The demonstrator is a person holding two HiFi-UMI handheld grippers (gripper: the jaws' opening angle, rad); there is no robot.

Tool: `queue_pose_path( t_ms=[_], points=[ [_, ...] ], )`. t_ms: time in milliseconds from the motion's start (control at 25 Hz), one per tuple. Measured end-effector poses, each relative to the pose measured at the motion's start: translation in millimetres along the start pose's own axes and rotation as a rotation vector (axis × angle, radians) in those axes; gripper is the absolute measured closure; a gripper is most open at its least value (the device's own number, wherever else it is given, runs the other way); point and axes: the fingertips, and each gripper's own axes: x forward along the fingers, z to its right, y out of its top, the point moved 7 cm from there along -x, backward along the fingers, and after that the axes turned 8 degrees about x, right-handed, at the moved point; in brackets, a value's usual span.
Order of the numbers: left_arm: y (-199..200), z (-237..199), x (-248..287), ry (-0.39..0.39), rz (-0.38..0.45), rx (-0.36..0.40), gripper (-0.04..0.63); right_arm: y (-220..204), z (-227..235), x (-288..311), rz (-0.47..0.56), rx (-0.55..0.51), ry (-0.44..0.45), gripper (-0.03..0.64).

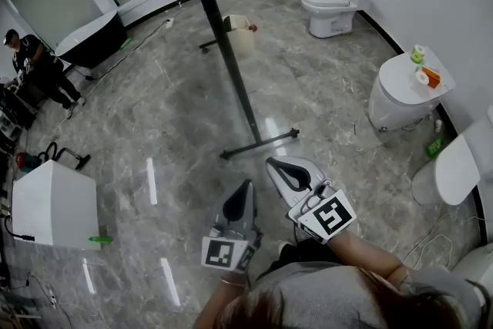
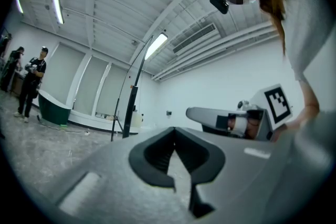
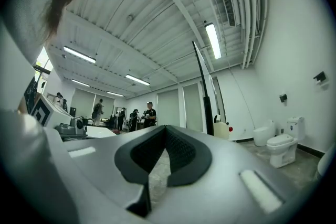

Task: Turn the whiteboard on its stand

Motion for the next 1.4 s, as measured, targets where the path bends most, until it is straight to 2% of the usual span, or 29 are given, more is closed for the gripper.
queue_pose_path(
  t_ms=[240,400,720,920,1120,1400],
  points=[
    [-0.3,26.2,-8.5,0.035,0.004,-0.022,0.597,6.3,-9.3,-24.1,-0.019,-0.018,0.062,0.614],
    [0.7,45.6,-0.9,0.031,0.005,-0.008,0.597,6.1,-2.5,-39.9,-0.026,-0.012,0.064,0.614],
    [7.3,53.4,0.8,0.064,0.011,0.019,0.597,9.2,2.6,-45.8,-0.056,-0.036,0.103,0.614],
    [10.6,57.7,6.1,0.058,0.024,0.006,0.597,14.3,2.2,-48.9,-0.014,-0.044,0.134,0.614],
    [8.5,60.7,8.9,0.058,0.016,-0.007,0.597,15.2,4.9,-51.9,-0.019,-0.056,0.131,0.614],
    [14.4,67.2,12.4,0.045,0.025,0.004,0.597,26.8,2.6,-53.9,0.051,-0.049,0.126,0.614]
  ],
)
